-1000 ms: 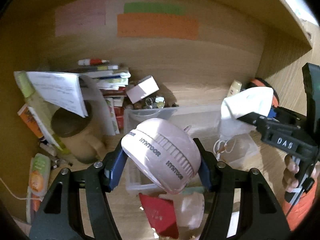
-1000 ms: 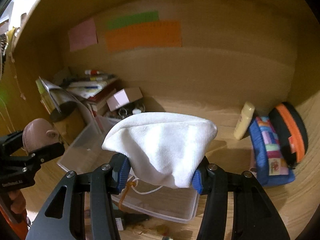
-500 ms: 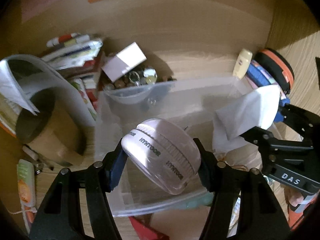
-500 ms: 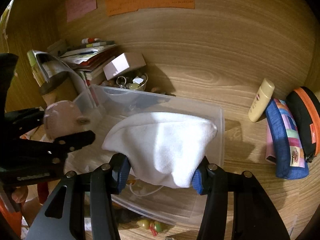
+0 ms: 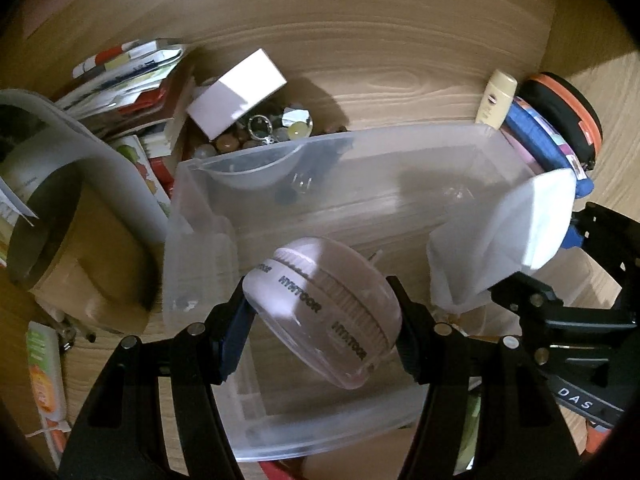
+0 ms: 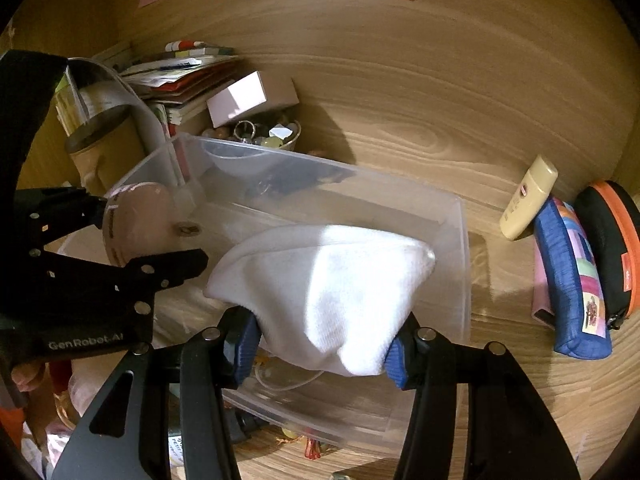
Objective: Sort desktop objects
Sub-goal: 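Lift pink jar with left tool while right tool carries white bag over clear box, then open left tool dropping pink jar into clear box while right tool releases white bag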
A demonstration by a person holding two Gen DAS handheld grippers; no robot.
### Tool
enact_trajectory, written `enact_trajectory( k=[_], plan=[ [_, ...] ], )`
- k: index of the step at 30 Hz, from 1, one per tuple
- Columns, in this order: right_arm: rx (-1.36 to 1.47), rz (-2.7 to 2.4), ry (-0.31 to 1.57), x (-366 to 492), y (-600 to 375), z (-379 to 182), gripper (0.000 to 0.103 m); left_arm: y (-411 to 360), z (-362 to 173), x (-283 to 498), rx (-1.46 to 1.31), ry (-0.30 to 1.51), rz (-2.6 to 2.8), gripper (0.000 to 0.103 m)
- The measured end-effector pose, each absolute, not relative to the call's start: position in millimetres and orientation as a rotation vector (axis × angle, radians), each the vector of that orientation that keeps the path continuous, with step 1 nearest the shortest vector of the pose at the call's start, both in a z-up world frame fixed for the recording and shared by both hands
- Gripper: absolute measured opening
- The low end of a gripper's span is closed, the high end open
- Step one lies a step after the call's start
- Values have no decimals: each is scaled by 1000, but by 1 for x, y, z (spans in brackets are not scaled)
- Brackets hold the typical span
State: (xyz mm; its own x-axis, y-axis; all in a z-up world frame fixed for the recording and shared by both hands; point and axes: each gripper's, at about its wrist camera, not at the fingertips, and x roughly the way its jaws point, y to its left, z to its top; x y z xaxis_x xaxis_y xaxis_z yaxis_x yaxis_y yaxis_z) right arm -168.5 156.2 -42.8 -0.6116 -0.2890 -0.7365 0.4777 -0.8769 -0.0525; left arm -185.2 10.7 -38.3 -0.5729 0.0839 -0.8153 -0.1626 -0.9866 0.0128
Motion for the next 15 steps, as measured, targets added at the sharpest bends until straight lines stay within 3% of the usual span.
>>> enact_trajectory(
  k=[4,8,10,15],
  plan=[
    [1059,-2484,367,-168,154,-43,54,13,-39,-186,-1377,154,2678,63],
    [1029,-2508,371,-164,156,-40,75,10,-37,-186,-1379,134,2665,66],
    [1006,-2518,372,-162,155,-36,76,7,-35,-186,-1376,109,2668,71],
    [993,-2520,365,-161,155,-32,76,2,-25,-179,-1349,99,2697,72]
  ],
)
